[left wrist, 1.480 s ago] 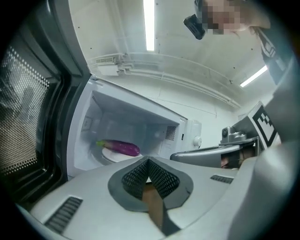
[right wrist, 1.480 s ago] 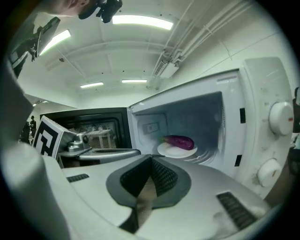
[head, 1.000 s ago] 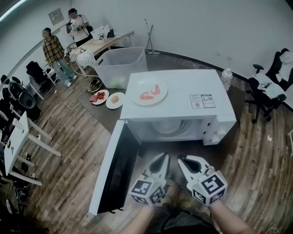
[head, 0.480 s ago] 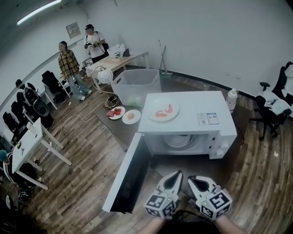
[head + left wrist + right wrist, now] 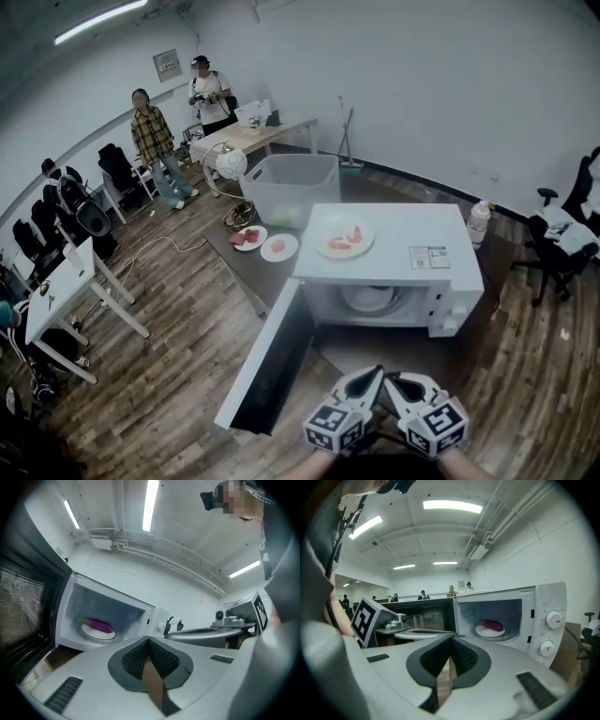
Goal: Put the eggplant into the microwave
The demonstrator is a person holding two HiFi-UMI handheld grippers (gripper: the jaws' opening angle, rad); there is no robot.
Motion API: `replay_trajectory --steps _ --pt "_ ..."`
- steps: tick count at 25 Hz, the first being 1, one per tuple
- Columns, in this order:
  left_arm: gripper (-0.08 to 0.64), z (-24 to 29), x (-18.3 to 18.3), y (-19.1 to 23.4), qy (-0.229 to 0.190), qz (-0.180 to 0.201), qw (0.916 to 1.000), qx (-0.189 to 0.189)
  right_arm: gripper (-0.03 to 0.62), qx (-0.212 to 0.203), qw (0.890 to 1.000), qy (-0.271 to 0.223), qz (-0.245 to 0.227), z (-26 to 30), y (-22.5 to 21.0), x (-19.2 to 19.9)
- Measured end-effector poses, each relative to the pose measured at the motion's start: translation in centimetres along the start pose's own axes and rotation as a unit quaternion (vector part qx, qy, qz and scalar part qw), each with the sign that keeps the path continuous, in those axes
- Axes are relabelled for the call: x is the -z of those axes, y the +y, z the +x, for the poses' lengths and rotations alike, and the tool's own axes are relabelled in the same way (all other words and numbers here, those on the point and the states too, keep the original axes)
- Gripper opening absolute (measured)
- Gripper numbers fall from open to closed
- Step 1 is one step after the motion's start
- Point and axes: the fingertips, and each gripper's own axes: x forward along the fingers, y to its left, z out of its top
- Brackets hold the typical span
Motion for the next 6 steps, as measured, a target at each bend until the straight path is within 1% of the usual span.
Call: replay_trajectory --steps 6 --pt "0.0 -0.7 1.2 0.7 0.019 0.005 0.9998 -0.003 -0.002 -0.001 1.0 -0.006 -0.017 0.2 0.2 -0.5"
